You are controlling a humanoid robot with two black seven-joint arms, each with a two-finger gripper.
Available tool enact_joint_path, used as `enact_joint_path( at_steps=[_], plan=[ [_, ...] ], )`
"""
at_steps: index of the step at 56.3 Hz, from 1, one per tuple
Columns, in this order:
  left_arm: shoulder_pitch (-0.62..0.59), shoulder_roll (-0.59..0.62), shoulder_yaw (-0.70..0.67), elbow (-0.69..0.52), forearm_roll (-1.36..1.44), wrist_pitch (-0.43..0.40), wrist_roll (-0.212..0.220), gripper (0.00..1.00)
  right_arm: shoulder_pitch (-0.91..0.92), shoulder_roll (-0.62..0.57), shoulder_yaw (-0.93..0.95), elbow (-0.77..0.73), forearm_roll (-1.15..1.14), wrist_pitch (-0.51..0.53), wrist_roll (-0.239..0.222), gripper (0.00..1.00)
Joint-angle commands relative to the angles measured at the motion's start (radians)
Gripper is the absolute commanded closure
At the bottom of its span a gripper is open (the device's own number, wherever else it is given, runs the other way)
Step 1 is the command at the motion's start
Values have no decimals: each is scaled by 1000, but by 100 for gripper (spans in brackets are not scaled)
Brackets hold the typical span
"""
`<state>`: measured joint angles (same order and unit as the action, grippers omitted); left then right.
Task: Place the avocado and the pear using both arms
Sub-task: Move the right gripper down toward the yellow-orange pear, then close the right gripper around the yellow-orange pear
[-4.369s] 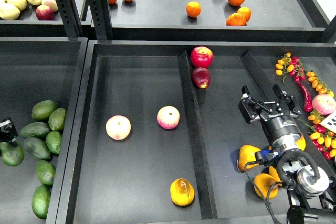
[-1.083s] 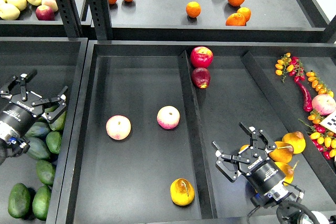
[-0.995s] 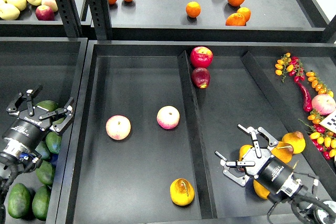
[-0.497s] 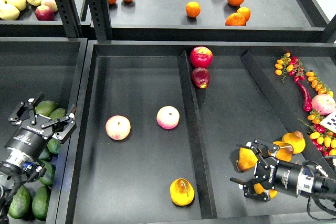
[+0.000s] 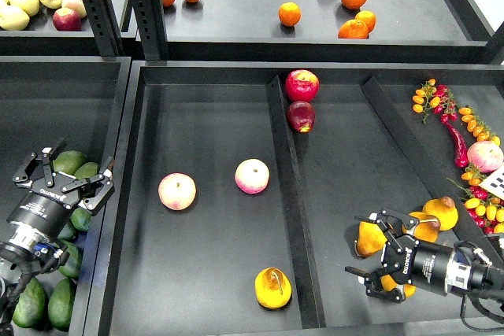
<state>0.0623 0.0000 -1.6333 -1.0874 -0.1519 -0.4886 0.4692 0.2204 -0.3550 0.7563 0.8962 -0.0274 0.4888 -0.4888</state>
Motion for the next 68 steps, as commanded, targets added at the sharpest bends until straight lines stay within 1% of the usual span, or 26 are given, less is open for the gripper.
enact_joint_path(
  at_steps=[1,9,23,38,49,60,67,68],
  plan=[
    [30,0,3,-5,0,0,0,1,-3,47,0,-13,12,0,0,1],
    [48,0,3,-8,-2,0,0,1,-3,91,3,-37,14,0,0,1],
    [67,0,3,-23,-2,0,0,1,-1,116,3,-80,12,0,0,1],
    [80,0,1,-31,-2,0,0,0,-1,143,11,-91,14,0,0,11],
    [86,0,-2,-31,-2,0,0,0,-1,149,11,-102,12,0,0,20],
    [96,0,-8,-31,-2,0,0,1,-1,160,9,-120,11,0,0,26],
    [100,0,-11,-31,-2,0,2,0,-3,157,5,-120,7,0,0,32],
    [103,0,-11,-31,-2,0,2,0,-3,157,5,-120,7,0,0,34]
  ],
)
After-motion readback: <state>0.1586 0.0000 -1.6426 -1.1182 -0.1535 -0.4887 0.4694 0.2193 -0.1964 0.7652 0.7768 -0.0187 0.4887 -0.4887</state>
